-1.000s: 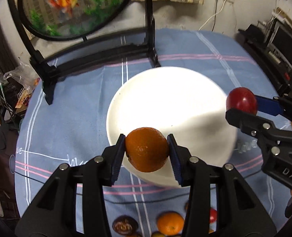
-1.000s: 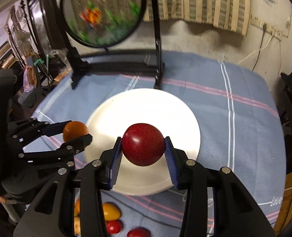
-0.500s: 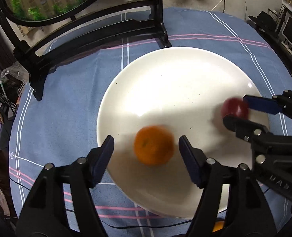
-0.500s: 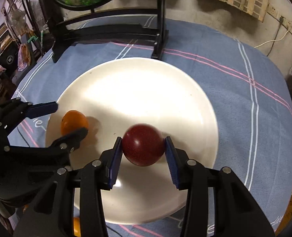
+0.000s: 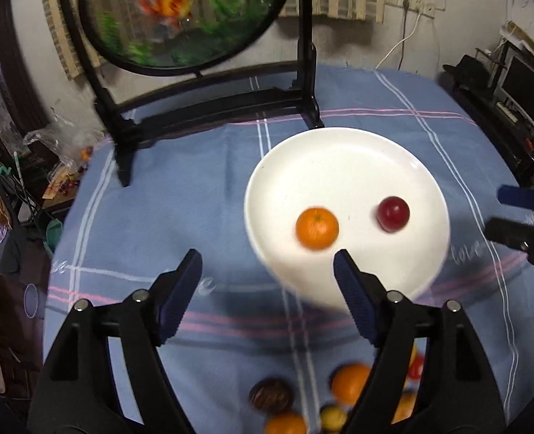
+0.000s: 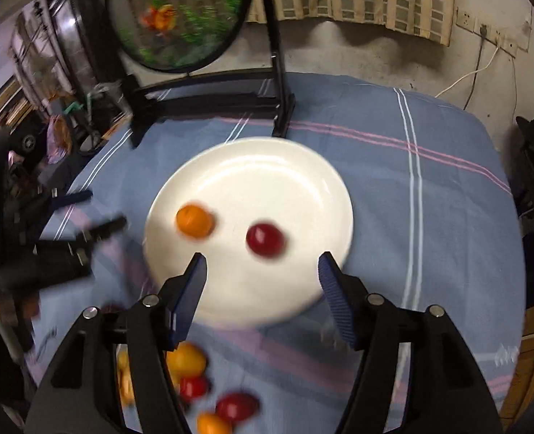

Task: Organize fruits
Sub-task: 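Return both tools to the fruit cluster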

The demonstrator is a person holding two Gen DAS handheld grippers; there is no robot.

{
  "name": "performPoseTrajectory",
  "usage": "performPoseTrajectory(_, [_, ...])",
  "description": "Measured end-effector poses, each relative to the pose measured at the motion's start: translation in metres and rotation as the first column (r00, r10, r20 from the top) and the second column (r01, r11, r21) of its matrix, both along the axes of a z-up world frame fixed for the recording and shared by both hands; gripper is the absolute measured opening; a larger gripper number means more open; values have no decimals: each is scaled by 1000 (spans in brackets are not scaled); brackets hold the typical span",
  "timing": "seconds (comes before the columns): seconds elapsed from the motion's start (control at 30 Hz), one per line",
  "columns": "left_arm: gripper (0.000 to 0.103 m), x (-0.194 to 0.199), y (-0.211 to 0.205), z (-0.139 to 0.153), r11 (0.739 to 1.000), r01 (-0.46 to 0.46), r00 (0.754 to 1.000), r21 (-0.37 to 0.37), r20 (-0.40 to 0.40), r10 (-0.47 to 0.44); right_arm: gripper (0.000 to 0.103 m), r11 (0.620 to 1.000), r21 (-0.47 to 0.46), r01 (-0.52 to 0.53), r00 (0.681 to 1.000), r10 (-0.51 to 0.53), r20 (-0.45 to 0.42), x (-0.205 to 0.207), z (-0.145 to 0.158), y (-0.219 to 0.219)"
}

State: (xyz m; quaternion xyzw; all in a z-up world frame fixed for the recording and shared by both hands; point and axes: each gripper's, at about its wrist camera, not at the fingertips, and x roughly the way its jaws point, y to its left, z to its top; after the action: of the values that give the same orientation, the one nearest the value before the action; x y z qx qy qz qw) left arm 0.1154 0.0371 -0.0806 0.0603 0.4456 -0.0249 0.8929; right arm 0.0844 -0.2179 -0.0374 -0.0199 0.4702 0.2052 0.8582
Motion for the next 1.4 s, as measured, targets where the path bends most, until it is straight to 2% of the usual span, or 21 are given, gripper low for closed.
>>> performPoseTrajectory(0.2, [77, -70, 19, 0, 1000, 6, 1000, 22, -4, -6, 65, 995, -70, -77, 997, 77, -1, -104, -9, -7])
performPoseTrajectory(0.37, [77, -116, 27, -21, 1000, 4, 998, 1, -69, -4, 65, 994, -60, -97, 993, 92, -72, -176, -34, -16])
performPoseTrajectory(0.5, [77, -136, 35, -35, 1000, -15, 993, -25, -120, 12, 65, 983, -126, -130, 984, 113, -137, -215, -64, -12])
performPoseTrajectory(0.67, [77, -148, 36, -40, 1000, -18, 991, -21, -131, 15, 64, 974, -175, -144, 978, 113, -176, -224, -93, -7])
performPoseTrajectory(0.73, [77, -151, 36, -39, 1000, -16, 992, -19, -129, 13, 60, 974, -172, -145, 975, 111, -190, -223, -98, -5])
performPoseTrajectory(0.8, [79, -155, 35, -40, 1000, -13, 992, -20, -129, 10, 46, 971, -176, -163, 973, 128, -194, -223, -104, -1])
performPoseTrajectory(0.83, [79, -154, 34, -40, 1000, -13, 991, -20, -130, 10, 42, 970, -164, -182, 968, 147, -206, -222, -107, 0])
performPoseTrajectory(0.87, [79, -155, 33, -41, 1000, -8, 991, -23, -133, 5, 33, 967, -149, -205, 961, 170, -216, -223, -108, 3])
performPoseTrajectory(0.9, [79, -155, 31, -41, 1000, -2, 991, -26, -135, -2, 30, 966, -151, -212, 960, 177, -215, -225, -107, 5])
performPoseTrajectory(1.1, [79, -149, 5, -53, 996, 77, 985, -49, -153, -83, 30, 978, -101, -184, 961, 157, -227, -218, -98, 0])
performPoseTrajectory(1.23, [79, -142, -15, -69, 991, 126, 974, -55, -180, -134, 30, 981, -102, -163, 965, 137, -225, -212, -94, -5])
performPoseTrajectory(1.37, [78, -136, -22, -80, 990, 133, 969, -57, -200, -141, 30, 983, -95, -155, 963, 129, -238, -209, -94, -5])
performPoseTrajectory(1.4, [74, -134, -23, -82, 989, 132, 968, -60, -205, -142, 30, 984, -94, -154, 962, 128, -240, -209, -95, -5])
